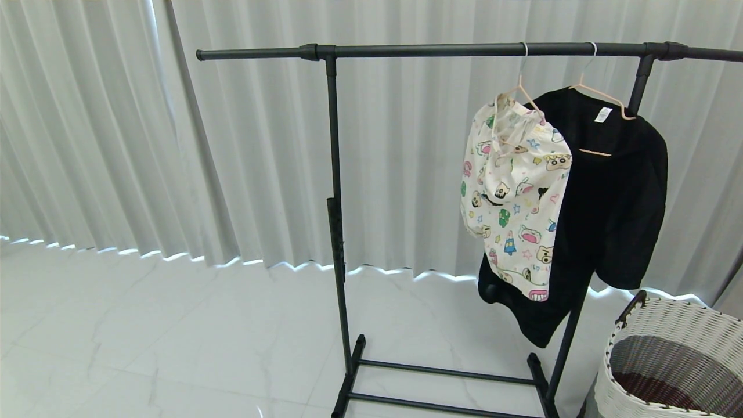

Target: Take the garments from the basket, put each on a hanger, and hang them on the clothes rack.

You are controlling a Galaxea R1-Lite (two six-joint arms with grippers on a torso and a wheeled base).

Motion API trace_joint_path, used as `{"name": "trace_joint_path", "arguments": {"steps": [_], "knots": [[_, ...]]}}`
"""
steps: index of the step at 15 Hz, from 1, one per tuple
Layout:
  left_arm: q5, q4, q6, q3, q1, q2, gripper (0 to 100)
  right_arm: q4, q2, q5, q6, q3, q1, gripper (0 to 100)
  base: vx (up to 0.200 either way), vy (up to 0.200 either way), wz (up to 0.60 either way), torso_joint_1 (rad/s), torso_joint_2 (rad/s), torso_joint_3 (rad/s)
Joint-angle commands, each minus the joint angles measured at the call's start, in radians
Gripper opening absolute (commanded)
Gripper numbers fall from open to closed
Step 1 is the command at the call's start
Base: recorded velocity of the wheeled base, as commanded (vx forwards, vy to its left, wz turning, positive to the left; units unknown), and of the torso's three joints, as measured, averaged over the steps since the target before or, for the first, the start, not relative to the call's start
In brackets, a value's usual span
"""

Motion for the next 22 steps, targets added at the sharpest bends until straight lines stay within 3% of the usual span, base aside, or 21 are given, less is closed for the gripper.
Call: {"name": "trace_joint_path", "arguments": {"steps": [1, 22], "knots": [[0.000, 0.000, 0.000, 0.000, 0.000, 0.000, 100, 0.000, -0.003, 0.000, 0.000, 0.000, 0.000, 100, 0.000, 0.000, 0.00, 0.000, 0.00, 0.000], [0.000, 0.000, 0.000, 0.000, 0.000, 0.000, 100, 0.000, -0.003, 0.000, 0.000, 0.000, 0.000, 100, 0.000, 0.000, 0.00, 0.000, 0.00, 0.000]]}}
